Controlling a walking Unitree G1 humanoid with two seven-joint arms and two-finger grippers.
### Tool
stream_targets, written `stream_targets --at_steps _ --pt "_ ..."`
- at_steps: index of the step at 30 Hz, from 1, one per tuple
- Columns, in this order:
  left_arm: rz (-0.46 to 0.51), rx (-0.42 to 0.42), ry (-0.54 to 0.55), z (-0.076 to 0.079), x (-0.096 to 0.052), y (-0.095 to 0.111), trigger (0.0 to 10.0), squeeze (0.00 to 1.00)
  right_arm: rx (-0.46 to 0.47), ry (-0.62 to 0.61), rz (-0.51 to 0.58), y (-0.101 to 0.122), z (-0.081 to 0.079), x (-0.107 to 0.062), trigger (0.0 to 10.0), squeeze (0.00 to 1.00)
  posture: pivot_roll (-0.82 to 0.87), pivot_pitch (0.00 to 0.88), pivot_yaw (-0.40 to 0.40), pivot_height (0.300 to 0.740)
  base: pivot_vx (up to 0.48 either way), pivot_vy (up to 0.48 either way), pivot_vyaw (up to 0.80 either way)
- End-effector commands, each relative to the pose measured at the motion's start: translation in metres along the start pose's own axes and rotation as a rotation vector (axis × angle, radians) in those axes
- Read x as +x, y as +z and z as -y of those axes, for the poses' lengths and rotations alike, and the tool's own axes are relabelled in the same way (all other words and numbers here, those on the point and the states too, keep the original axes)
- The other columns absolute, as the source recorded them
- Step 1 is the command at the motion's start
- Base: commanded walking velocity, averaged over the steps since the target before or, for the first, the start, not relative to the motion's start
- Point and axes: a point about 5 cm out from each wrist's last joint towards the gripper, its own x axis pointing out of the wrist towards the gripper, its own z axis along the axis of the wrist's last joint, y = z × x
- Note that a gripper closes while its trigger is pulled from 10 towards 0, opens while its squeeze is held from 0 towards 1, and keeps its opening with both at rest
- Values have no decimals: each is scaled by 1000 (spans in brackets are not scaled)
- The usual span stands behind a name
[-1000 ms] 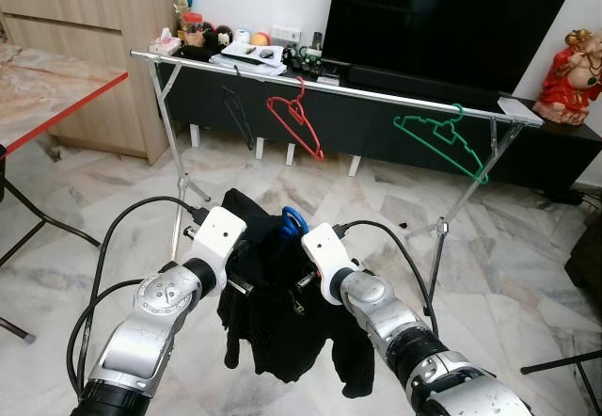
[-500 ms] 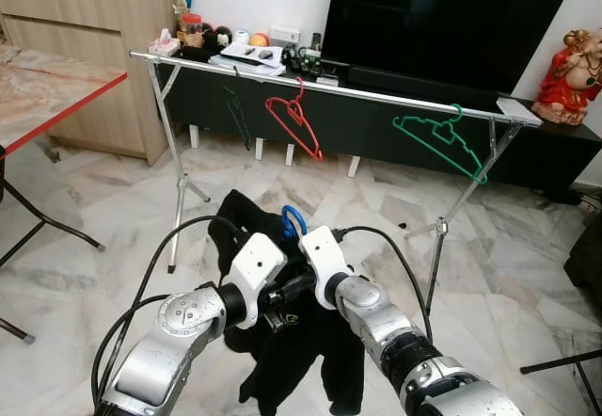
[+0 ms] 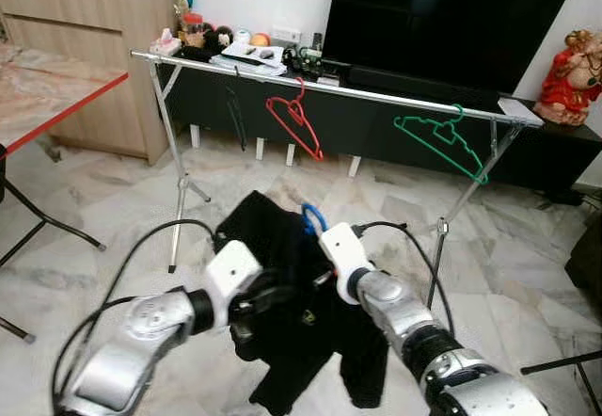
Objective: Hang hanger
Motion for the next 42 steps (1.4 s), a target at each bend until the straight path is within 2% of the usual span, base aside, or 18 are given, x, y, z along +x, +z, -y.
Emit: stream_targets --at_steps 1,3,5,6,7,10,15,16,17,19,23,31,42 --pt "-36 52 10 0 1 -2 10000 0 -24 -4 48 16 7 0 0 0 180 0 -157 740 0 0 0" --pt "-50 66 26 -2 1 -4 10000 0 -47 33 42 16 4 0 0 0 180 0 -157 740 0 0 0" --pt "-58 76 42 -4 -1 -7 10000 0 -173 119 34 15 0 -1 0 0 180 0 -158 740 0 0 0" --pt "-58 76 42 -4 -1 -7 10000 0 -173 119 34 15 0 -1 0 0 180 0 -158 740 0 0 0" --pt "-54 77 41 -5 -5 -8 10000 0 -250 176 44 16 2 -4 0 0 184 0 -162 740 0 0 0" --pt "-49 69 32 -5 -11 -7 10000 0 -285 224 55 16 5 -7 0 0 188 0 -165 740 0 0 0" --pt "-32 66 -62 2 -26 -8 10000 0 -440 330 36 4 12 -15 0 0 194 0 -170 740 0 0 0" --pt "-32 66 -62 2 -26 -8 10000 0 -440 330 36 4 12 -15 0 0 194 0 -170 740 0 0 0" --pt "-56 72 -100 4 -31 -11 10000 0 -473 403 24 0 11 -19 0 0 194 0 -169 740 0 0 0" --pt "-64 73 -107 4 -32 -12 10000 0 -482 426 19 -1 11 -20 0 0 193 0 -170 740 0 0 0" --pt "-80 76 -105 1 -34 -16 10000 0 -562 494 -26 -9 12 -24 0 0 194 0 -171 740 0 0 0" --pt "-55 109 -58 -9 -32 -9 10000 0 -641 649 -38 -17 0 -28 0 0 200 0 -176 740 0 0 0" --pt "-53 82 -82 -3 -30 -13 10000 0 -659 645 -19 -16 -2 -27 0 0 200 0 -177 740 0 0 0"
